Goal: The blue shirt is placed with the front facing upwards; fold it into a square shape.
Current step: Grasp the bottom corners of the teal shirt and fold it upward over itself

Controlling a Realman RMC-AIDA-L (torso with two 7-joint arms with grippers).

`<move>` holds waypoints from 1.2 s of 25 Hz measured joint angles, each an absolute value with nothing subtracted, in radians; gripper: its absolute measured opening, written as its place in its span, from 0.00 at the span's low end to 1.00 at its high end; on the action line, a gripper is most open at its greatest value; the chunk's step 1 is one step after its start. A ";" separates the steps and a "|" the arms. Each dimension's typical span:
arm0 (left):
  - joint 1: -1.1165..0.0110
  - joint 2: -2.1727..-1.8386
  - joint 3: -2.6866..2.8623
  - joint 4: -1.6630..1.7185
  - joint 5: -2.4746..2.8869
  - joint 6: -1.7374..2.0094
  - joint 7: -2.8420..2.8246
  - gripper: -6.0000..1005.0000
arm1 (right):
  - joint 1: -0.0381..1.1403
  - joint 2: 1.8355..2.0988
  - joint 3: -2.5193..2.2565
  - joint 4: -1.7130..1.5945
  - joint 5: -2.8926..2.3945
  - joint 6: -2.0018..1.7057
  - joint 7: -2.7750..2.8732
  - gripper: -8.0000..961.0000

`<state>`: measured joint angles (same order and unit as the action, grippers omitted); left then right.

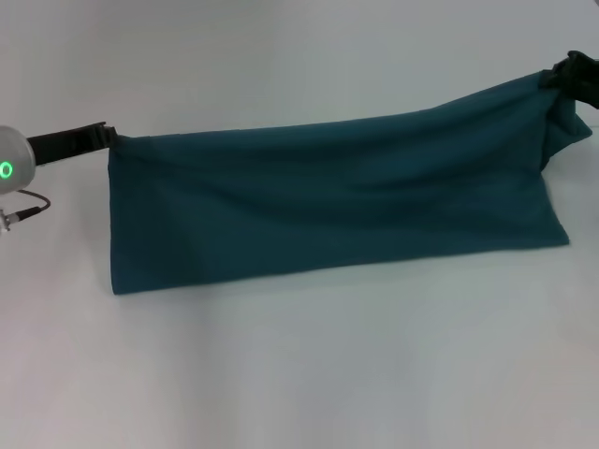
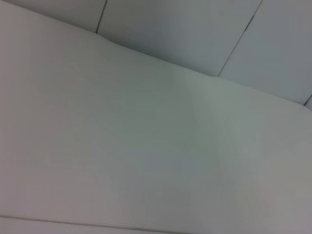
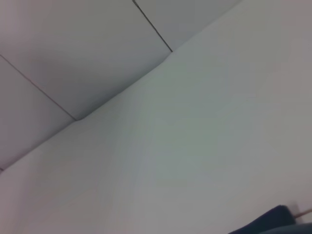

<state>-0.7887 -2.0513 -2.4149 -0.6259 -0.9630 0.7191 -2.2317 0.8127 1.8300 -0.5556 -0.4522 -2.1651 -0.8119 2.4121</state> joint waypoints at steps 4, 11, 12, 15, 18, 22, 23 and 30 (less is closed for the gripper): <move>-0.798 -2.064 -2.415 -0.621 -0.965 0.679 -2.208 0.04 | 0.821 1.845 -0.572 -0.449 -2.164 -0.755 2.409 0.05; -0.828 -2.093 -2.414 -0.617 -0.967 0.595 -2.131 0.06 | 0.823 1.855 -0.565 -0.424 -2.156 -0.672 2.401 0.05; -0.834 -2.104 -2.415 -0.616 -0.967 0.559 -2.109 0.07 | 0.824 1.861 -0.565 -0.424 -2.150 -0.656 2.387 0.05; -0.851 -2.129 -2.413 -0.615 -0.966 0.476 -2.078 0.11 | 0.829 1.873 -0.570 -0.427 -2.119 -0.632 2.342 0.12; -0.862 -2.135 -2.412 -0.612 -0.966 0.449 -2.061 0.17 | 0.836 1.873 -0.571 -0.430 -2.106 -0.618 2.322 0.21; -0.854 -2.136 -2.411 -0.634 -0.967 0.470 -2.057 0.24 | 0.832 1.871 -0.563 -0.462 -2.097 -0.618 2.259 0.36; -0.844 -2.138 -2.411 -0.650 -0.967 0.486 -2.060 0.26 | 0.824 1.872 -0.563 -0.483 -2.087 -0.628 2.230 0.39; -0.731 -2.167 -2.369 -0.804 -0.969 0.645 -2.079 0.52 | 0.695 1.927 -0.561 -0.647 -1.950 -0.760 1.983 0.67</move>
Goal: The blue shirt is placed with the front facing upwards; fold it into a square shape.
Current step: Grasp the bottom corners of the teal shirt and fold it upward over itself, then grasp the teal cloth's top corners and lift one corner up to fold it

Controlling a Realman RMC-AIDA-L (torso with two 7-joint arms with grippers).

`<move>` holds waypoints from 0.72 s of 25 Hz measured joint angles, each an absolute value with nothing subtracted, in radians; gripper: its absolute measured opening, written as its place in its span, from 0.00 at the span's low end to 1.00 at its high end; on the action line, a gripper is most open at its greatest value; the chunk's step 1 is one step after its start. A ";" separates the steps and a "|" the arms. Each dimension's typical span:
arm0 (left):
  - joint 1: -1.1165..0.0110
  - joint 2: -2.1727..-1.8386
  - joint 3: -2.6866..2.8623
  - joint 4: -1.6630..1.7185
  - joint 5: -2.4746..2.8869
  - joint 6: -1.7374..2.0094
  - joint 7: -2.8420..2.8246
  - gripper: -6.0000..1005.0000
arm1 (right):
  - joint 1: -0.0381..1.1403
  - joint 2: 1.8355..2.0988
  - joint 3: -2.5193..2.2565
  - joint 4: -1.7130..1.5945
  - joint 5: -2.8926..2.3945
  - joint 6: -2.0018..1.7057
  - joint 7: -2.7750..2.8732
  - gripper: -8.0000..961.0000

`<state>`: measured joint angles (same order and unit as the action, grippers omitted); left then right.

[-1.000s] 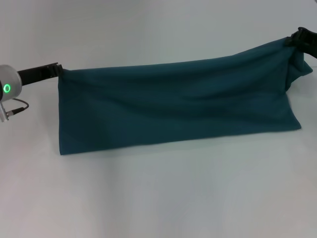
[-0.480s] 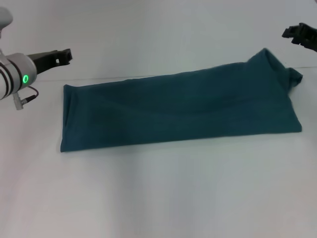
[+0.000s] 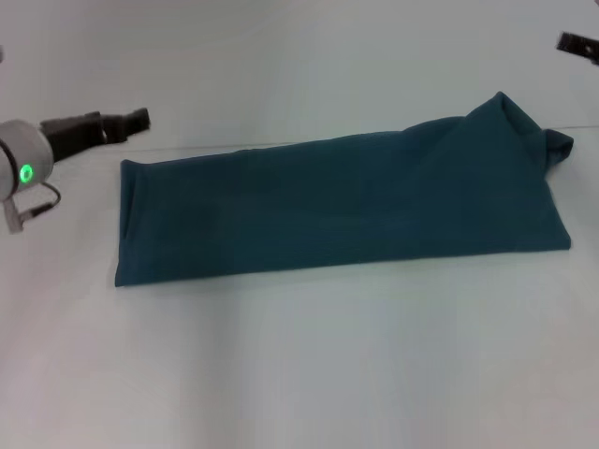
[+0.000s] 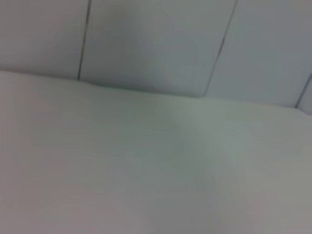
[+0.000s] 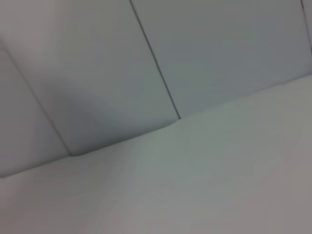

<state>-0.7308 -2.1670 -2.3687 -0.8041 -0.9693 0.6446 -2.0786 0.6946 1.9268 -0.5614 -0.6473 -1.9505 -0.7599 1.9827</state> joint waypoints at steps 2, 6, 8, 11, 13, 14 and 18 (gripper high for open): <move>-0.695 -2.165 -2.320 -0.831 -0.975 0.677 -2.114 0.73 | 0.628 1.961 -0.561 -0.698 -1.859 -0.812 1.899 0.75; -0.642 -2.161 -2.251 -0.865 -0.966 0.704 -2.175 0.75 | 0.524 2.000 -0.561 -0.734 -1.722 -0.883 1.788 0.80; -0.630 -2.157 -2.234 -0.871 -0.945 0.720 -2.217 0.76 | 0.493 2.007 -0.560 -0.731 -1.684 -0.899 1.773 0.81; -0.628 -2.154 -2.228 -0.880 -0.876 0.759 -2.276 0.76 | 0.468 2.008 -0.557 -0.718 -1.669 -0.910 1.771 0.81; -0.627 -2.154 -2.228 -0.893 -0.818 0.791 -2.326 0.76 | 0.462 2.008 -0.557 -0.712 -1.667 -0.912 1.770 0.81; -0.629 -2.153 -2.227 -0.903 -0.780 0.813 -2.367 0.76 | 0.461 2.008 -0.559 -0.711 -1.668 -0.913 1.770 0.81; -0.659 -2.126 -2.229 -0.917 -0.649 0.906 -2.524 0.76 | 0.461 2.007 -0.570 -0.710 -1.673 -0.924 1.770 0.81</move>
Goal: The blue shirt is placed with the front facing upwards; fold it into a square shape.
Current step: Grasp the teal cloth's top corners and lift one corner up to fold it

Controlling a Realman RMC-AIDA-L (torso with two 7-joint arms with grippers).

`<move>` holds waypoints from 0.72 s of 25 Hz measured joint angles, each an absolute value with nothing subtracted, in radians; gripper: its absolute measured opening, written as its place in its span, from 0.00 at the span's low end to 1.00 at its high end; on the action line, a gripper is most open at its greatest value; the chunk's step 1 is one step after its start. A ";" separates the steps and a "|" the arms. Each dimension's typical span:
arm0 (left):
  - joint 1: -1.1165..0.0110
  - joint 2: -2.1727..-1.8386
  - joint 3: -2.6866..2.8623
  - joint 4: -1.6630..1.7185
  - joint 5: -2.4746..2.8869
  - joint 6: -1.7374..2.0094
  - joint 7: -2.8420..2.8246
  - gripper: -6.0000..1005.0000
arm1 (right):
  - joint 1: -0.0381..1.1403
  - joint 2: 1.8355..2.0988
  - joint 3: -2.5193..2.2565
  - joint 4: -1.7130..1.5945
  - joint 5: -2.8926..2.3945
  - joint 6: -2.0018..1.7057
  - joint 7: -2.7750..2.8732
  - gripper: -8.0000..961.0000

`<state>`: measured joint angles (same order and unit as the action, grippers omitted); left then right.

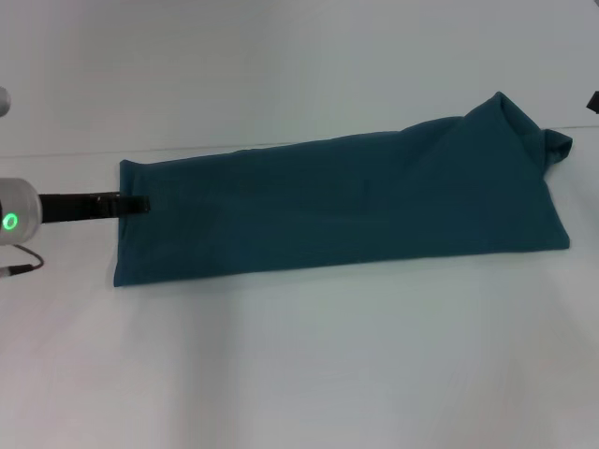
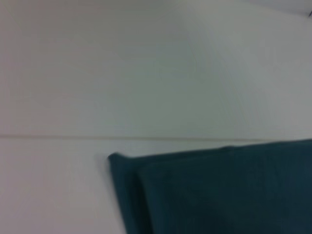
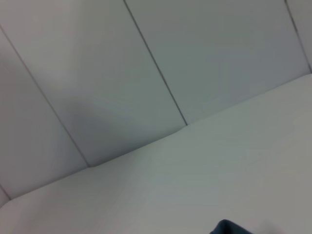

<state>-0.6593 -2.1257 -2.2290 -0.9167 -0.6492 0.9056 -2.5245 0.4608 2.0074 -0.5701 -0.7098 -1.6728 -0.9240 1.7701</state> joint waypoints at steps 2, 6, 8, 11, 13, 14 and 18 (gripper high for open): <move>-0.678 -2.112 -2.229 -0.911 -0.600 0.941 -2.589 0.76 | 0.463 2.007 -0.571 -0.709 -1.673 -0.932 1.770 0.81; -0.704 -2.103 -2.232 -0.883 -0.534 0.971 -2.657 0.76 | 0.471 2.005 -0.572 -0.697 -1.673 -0.939 1.770 0.81; -0.712 -2.101 -2.236 -0.859 -0.517 0.968 -2.666 0.76 | 0.471 2.005 -0.572 -0.697 -1.674 -0.940 1.770 0.81; -0.731 -2.093 -2.238 -0.806 -0.510 0.958 -2.667 0.76 | 0.471 2.002 -0.572 -0.688 -1.674 -0.940 1.776 0.81; -0.741 -2.091 -2.237 -0.778 -0.501 0.943 -2.669 0.76 | 0.471 1.999 -0.572 -0.684 -1.674 -0.941 1.779 0.81; -0.742 -2.091 -2.237 -0.776 -0.496 0.937 -2.669 0.76 | 0.472 1.999 -0.572 -0.684 -1.674 -0.941 1.780 0.81; -0.754 -2.092 -2.237 -0.741 -0.485 0.900 -2.670 0.76 | 0.474 2.000 -0.577 -0.684 -1.674 -0.944 1.782 0.81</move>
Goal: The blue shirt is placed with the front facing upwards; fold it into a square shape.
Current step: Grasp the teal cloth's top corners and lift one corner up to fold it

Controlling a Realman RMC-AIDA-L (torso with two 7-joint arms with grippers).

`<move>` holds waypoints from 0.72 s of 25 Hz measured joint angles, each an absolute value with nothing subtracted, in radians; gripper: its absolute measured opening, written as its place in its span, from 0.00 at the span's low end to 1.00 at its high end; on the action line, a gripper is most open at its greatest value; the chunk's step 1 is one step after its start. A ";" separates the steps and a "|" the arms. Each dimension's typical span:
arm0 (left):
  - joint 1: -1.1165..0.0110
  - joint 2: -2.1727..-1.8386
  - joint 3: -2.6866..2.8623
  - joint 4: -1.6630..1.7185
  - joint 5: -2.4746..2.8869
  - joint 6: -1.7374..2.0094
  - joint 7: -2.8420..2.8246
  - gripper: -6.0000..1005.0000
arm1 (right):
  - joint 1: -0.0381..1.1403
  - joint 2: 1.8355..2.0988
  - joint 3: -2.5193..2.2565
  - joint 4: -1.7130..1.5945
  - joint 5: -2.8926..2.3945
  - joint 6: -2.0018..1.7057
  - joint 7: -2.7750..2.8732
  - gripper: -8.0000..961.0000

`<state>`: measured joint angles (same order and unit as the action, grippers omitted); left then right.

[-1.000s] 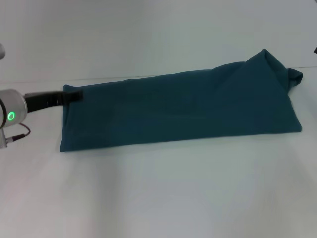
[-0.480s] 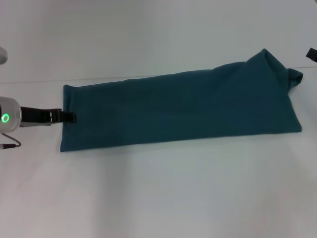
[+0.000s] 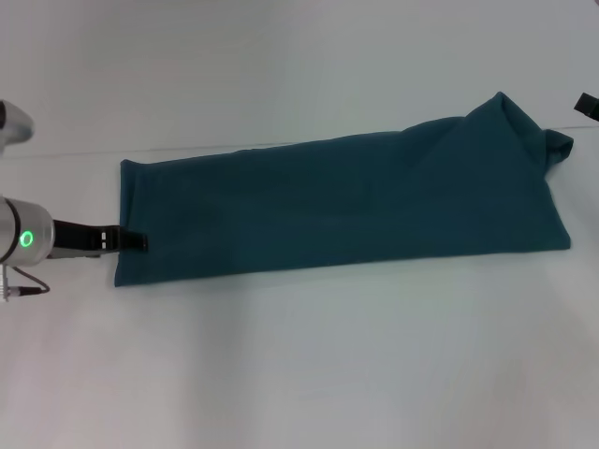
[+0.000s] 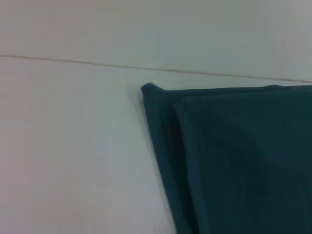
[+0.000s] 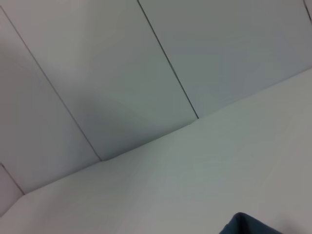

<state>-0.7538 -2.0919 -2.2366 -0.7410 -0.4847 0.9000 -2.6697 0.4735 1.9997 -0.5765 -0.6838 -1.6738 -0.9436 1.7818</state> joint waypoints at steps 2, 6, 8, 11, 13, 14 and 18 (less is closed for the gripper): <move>-0.766 -2.087 -2.237 -0.704 -0.484 0.881 -2.669 0.76 | 0.475 2.001 -0.579 -0.684 -1.674 -0.944 1.782 0.81; -0.786 -2.077 -2.242 -0.644 -0.489 0.858 -2.664 0.76 | 0.478 2.002 -0.580 -0.684 -1.674 -0.944 1.782 0.81; -0.788 -2.078 -2.242 -0.640 -0.490 0.854 -2.661 0.76 | 0.480 2.002 -0.581 -0.684 -1.674 -0.944 1.782 0.81; -0.789 -2.081 -2.242 -0.639 -0.491 0.853 -2.659 0.76 | 0.485 2.001 -0.581 -0.677 -1.674 -0.943 1.782 0.81; -0.791 -2.082 -2.242 -0.634 -0.492 0.849 -2.659 0.76 | 0.491 1.997 -0.582 -0.666 -1.678 -0.943 1.783 0.81; -0.792 -2.083 -2.241 -0.631 -0.492 0.845 -2.659 0.76 | 0.494 1.996 -0.582 -0.663 -1.681 -0.942 1.783 0.81; -0.801 -2.083 -2.240 -0.609 -0.492 0.836 -2.658 0.76 | 0.502 1.995 -0.583 -0.660 -1.698 -0.937 1.782 0.81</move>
